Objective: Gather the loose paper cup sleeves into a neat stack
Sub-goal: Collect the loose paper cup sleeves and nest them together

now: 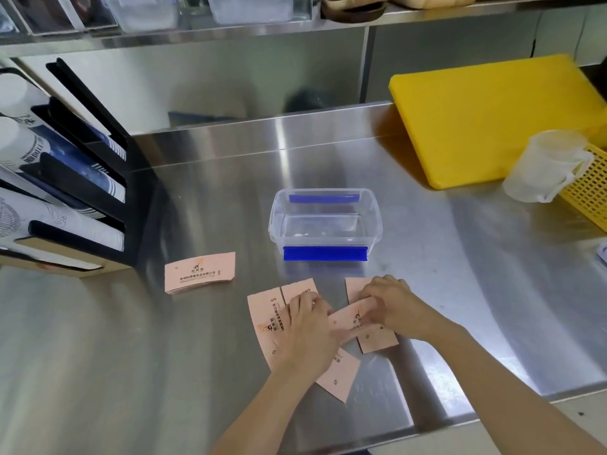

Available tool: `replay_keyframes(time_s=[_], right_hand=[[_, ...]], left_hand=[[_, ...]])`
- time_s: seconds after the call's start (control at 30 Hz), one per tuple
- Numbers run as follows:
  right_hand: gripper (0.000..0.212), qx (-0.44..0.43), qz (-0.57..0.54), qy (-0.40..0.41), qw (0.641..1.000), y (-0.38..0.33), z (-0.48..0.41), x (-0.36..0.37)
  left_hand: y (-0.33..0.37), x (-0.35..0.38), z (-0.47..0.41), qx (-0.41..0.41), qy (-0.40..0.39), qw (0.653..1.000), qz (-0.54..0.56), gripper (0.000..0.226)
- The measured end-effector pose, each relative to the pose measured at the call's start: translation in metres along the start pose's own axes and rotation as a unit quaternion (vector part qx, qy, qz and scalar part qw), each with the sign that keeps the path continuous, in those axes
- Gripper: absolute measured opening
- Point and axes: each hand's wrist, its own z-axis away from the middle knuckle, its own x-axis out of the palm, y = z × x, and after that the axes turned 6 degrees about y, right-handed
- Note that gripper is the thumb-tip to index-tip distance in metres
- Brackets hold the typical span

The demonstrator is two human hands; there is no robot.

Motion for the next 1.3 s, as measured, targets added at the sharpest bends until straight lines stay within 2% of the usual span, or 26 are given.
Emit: replay_keyframes(time_s=[0.03, 0.07, 0.13, 0.23, 0.27, 0.33, 0.4, 0.43, 0.5, 0.6, 0.7, 0.77, 0.83, 0.9, 1.0, 1.07, 1.2, 1.3], right_hand=[[0.014, 0.008, -0.05, 0.003, 0.999, -0.003, 0.0, -0.004], [0.013, 0.017, -0.105, 0.01, 0.994, -0.006, -0.001, -0.007], [0.018, 0.02, -0.174, 0.035, 0.984, -0.014, -0.001, -0.011], [0.011, 0.003, -0.203, 0.086, 0.975, -0.031, -0.002, -0.011], [0.017, 0.009, -0.214, 0.127, 0.968, -0.036, -0.003, -0.007], [0.025, 0.053, -0.24, 0.222, 0.944, -0.043, -0.005, 0.003], [0.019, 0.088, -0.213, 0.255, 0.939, -0.048, -0.005, 0.012], [0.019, 0.093, -0.173, 0.228, 0.954, -0.049, -0.004, 0.016], [0.032, 0.063, -0.068, 0.103, 0.99, -0.053, 0.001, 0.023], [0.056, 0.011, 0.065, -0.04, 0.997, -0.067, 0.01, 0.034], [0.074, -0.008, 0.168, -0.07, 0.983, -0.074, 0.011, 0.043], [0.078, -0.009, 0.188, -0.076, 0.979, -0.077, 0.009, 0.044], [0.079, 0.007, 0.179, -0.084, 0.98, -0.076, 0.006, 0.045], [0.068, 0.024, 0.154, -0.096, 0.983, -0.076, 0.003, 0.043], [0.035, 0.052, 0.023, -0.122, 0.991, -0.075, -0.001, 0.034], [0.03, 0.06, -0.044, -0.135, 0.988, -0.074, -0.002, 0.023], [0.016, 0.015, -0.106, -0.075, 0.991, -0.075, -0.008, 0.0], [0.014, 0.016, -0.243, -0.001, 0.97, -0.08, -0.014, -0.014]], left_hand=[[0.001, -0.007, -0.001, -0.001, 0.013, 1.0, 0.018, 0.02], [0.001, -0.015, -0.003, -0.004, 0.024, 0.999, 0.036, 0.013], [-0.002, -0.031, -0.007, -0.009, 0.045, 0.997, 0.065, 0.014], [-0.013, -0.046, -0.014, -0.012, 0.057, 0.992, 0.11, 0.011], [-0.017, -0.051, -0.016, -0.019, 0.058, 0.991, 0.116, 0.01], [-0.028, -0.061, -0.02, -0.043, 0.071, 0.991, 0.107, 0.01], [-0.042, -0.07, -0.024, -0.074, 0.088, 0.988, 0.101, 0.01], [-0.048, -0.073, -0.025, -0.084, 0.093, 0.987, 0.097, 0.011], [-0.059, -0.077, -0.026, -0.097, 0.092, 0.987, 0.093, 0.011], [-0.067, -0.078, -0.027, -0.1, 0.086, 0.988, 0.085, 0.012], [-0.072, -0.075, -0.028, -0.099, 0.084, 0.988, 0.079, 0.013], [-0.073, -0.074, -0.027, -0.098, 0.084, 0.988, 0.083, 0.012], [-0.074, -0.073, -0.027, -0.096, 0.084, 0.988, 0.087, 0.012], [-0.076, -0.073, -0.028, -0.096, 0.081, 0.988, 0.091, 0.011], [-0.08, -0.075, -0.031, -0.101, 0.073, 0.987, 0.104, 0.011], [-0.08, -0.076, -0.033, -0.105, 0.076, 0.985, 0.113, 0.012], [-0.084, -0.077, -0.035, -0.114, 0.078, 0.982, 0.128, 0.022], [-0.087, -0.079, -0.036, -0.115, 0.061, 0.981, 0.145, 0.029]])
